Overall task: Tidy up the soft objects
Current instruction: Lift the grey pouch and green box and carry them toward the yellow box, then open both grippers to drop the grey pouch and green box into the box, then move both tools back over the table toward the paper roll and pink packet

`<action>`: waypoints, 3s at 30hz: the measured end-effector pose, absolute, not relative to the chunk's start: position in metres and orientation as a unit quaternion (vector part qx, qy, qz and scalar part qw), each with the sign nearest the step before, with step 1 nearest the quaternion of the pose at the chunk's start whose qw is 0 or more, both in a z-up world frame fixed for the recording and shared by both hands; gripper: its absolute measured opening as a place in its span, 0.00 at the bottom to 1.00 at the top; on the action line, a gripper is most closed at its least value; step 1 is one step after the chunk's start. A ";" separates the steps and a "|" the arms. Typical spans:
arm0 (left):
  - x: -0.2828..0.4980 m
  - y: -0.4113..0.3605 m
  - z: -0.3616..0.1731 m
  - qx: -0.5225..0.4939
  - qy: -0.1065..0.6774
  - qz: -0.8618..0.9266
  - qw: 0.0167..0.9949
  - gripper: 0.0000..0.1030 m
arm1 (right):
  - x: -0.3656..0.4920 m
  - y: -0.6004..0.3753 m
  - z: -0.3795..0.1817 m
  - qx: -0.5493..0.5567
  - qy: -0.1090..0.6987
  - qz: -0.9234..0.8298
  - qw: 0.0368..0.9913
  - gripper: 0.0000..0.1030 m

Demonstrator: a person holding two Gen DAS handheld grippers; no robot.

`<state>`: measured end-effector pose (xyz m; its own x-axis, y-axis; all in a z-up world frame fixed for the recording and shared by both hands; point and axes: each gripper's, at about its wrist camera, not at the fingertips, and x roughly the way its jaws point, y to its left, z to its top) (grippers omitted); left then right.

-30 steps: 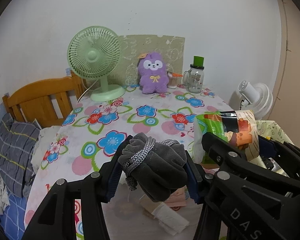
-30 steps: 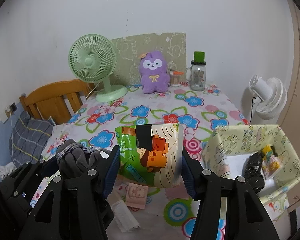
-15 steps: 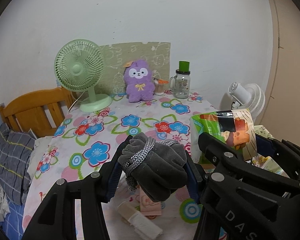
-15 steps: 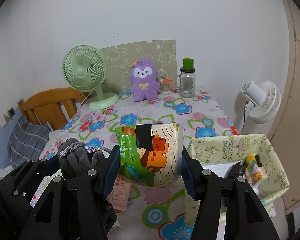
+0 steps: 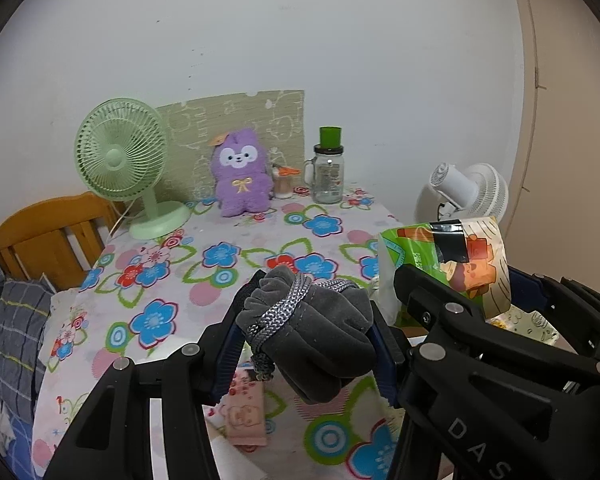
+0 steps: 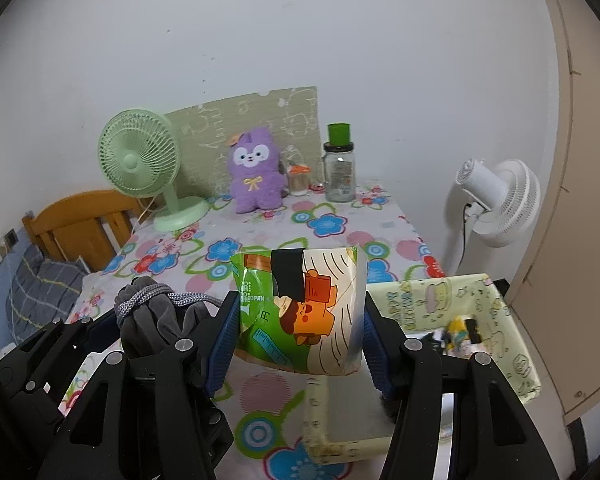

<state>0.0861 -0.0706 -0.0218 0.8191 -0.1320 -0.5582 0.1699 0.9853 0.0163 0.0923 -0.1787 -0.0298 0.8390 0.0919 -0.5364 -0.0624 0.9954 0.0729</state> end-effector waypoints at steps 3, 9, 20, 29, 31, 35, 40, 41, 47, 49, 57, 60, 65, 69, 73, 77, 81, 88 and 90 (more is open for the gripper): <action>0.087 -0.080 -0.021 0.035 0.290 -0.086 0.952 0.56 | 0.093 -0.190 -0.029 0.028 0.280 0.033 0.959 0.58; 0.090 -0.101 -0.022 0.040 0.291 -0.100 0.951 0.56 | 0.093 -0.211 -0.028 0.035 0.279 0.020 0.959 0.58; 0.094 -0.138 -0.026 0.039 0.296 -0.127 0.946 0.56 | 0.093 -0.250 -0.030 0.044 0.278 -0.004 0.960 0.58; 0.099 -0.171 -0.037 0.039 0.309 -0.154 0.938 0.56 | 0.093 -0.284 -0.039 0.056 0.283 -0.024 0.957 0.58; 0.100 -0.177 -0.039 0.042 0.312 -0.158 0.936 0.56 | 0.094 -0.290 -0.042 0.059 0.285 -0.029 0.956 0.58; 0.102 -0.189 -0.044 0.047 0.318 -0.167 0.932 0.56 | 0.095 -0.303 -0.048 0.064 0.290 -0.038 0.954 0.58; 0.106 -0.203 -0.052 0.056 0.330 -0.174 0.926 0.56 | 0.098 -0.317 -0.056 0.070 0.297 -0.045 0.951 0.58; 0.106 -0.205 -0.053 0.058 0.332 -0.176 0.925 0.57 | 0.099 -0.320 -0.059 0.072 0.299 -0.046 0.950 0.58; 0.109 -0.219 -0.063 0.071 0.349 -0.185 0.916 0.60 | 0.102 -0.330 -0.068 0.075 0.308 -0.051 0.947 0.58; 0.111 -0.221 -0.065 0.073 0.352 -0.181 0.916 0.66 | 0.103 -0.332 -0.071 0.076 0.312 -0.054 0.946 0.58; 0.115 -0.218 -0.068 0.073 0.355 -0.163 0.918 0.85 | 0.107 -0.338 -0.075 0.082 0.314 -0.052 0.944 0.58; 0.115 -0.215 -0.067 0.075 0.354 -0.158 0.919 0.88 | 0.108 -0.337 -0.076 0.085 0.313 -0.048 0.945 0.59; 0.114 -0.211 -0.067 0.092 0.351 -0.152 0.919 0.94 | 0.110 -0.334 -0.077 0.085 0.313 -0.039 0.945 0.67; 0.108 -0.209 -0.064 0.109 0.340 -0.152 0.922 0.98 | 0.109 -0.328 -0.075 0.083 0.307 -0.026 0.948 0.78; 0.105 -0.203 -0.060 0.114 0.331 -0.142 0.926 0.99 | 0.107 -0.318 -0.072 0.068 0.297 -0.028 0.952 0.86; 0.104 -0.194 -0.056 0.104 0.330 -0.142 0.927 1.00 | 0.104 -0.310 -0.069 0.063 0.293 -0.032 0.953 0.89; 0.101 -0.183 -0.053 0.098 0.329 -0.140 0.929 1.00 | 0.101 -0.300 -0.067 0.056 0.290 -0.035 0.955 0.90; 0.095 -0.163 -0.047 0.093 0.322 -0.134 0.933 1.00 | 0.095 -0.280 -0.062 0.051 0.284 -0.032 0.957 0.91; 0.094 -0.157 -0.046 0.092 0.319 -0.131 0.934 1.00 | 0.093 -0.273 -0.060 0.049 0.282 -0.031 0.958 0.91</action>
